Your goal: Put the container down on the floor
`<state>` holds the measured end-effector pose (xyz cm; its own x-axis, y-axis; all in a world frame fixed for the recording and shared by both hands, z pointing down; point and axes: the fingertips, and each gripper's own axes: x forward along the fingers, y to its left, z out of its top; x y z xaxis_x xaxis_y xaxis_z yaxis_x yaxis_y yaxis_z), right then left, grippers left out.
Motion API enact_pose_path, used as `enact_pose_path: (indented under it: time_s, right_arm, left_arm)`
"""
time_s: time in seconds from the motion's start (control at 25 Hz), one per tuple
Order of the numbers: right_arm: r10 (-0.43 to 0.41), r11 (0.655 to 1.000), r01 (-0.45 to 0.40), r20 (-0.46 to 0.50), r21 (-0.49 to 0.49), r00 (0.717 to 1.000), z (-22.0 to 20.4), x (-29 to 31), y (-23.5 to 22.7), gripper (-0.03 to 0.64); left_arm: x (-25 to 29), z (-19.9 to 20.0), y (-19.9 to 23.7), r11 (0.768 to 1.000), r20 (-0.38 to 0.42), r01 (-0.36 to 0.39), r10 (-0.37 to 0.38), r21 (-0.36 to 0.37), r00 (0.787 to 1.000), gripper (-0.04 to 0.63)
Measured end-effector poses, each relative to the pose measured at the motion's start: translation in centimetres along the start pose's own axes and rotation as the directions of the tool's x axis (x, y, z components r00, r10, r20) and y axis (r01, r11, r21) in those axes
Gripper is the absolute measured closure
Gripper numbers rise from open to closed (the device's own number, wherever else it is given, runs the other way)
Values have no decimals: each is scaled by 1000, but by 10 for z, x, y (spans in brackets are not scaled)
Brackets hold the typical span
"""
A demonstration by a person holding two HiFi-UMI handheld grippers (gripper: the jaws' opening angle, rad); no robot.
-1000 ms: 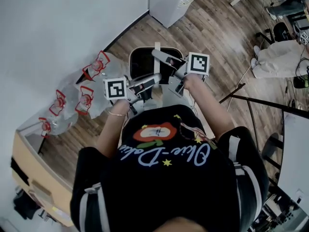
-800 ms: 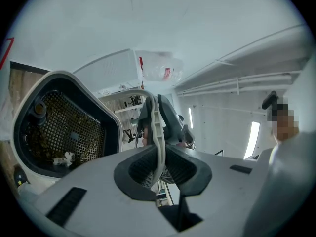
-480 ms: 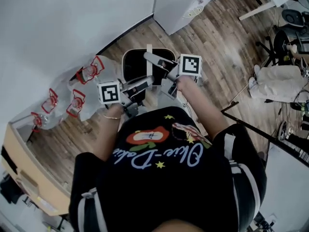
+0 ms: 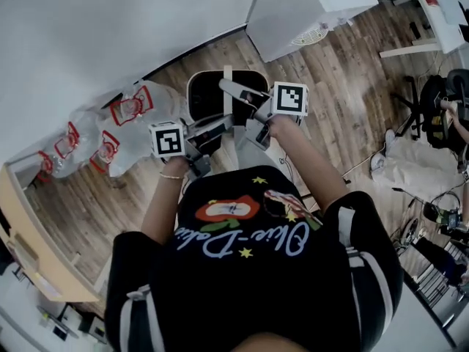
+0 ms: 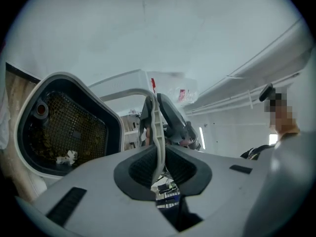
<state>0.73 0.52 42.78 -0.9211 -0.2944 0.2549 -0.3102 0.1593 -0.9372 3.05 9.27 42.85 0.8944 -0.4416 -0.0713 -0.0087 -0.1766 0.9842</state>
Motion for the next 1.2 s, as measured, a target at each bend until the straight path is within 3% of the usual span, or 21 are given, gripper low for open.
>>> enact_pose_path:
  time_s: [0.12, 0.68, 0.88, 1.2]
  right_arm:
    - [7, 1000, -7, -50, 19, 999, 33, 5, -13, 565]
    - [-10, 1000, 16, -228, 25, 974, 71, 30, -59, 565]
    - [-5, 999, 16, -233, 44, 972, 78, 42, -78, 565]
    - [-58, 997, 69, -259, 34, 964, 86, 78, -155, 565]
  left_arm:
    - [27, 26, 11, 1000, 41, -19, 19, -15, 999, 549]
    - [62, 66, 60, 998, 219, -38, 47, -45, 974, 549]
    - [67, 74, 82, 997, 216, -51, 62, -55, 974, 549]
    - [67, 92, 163, 992, 197, -91, 107, -89, 975, 549]
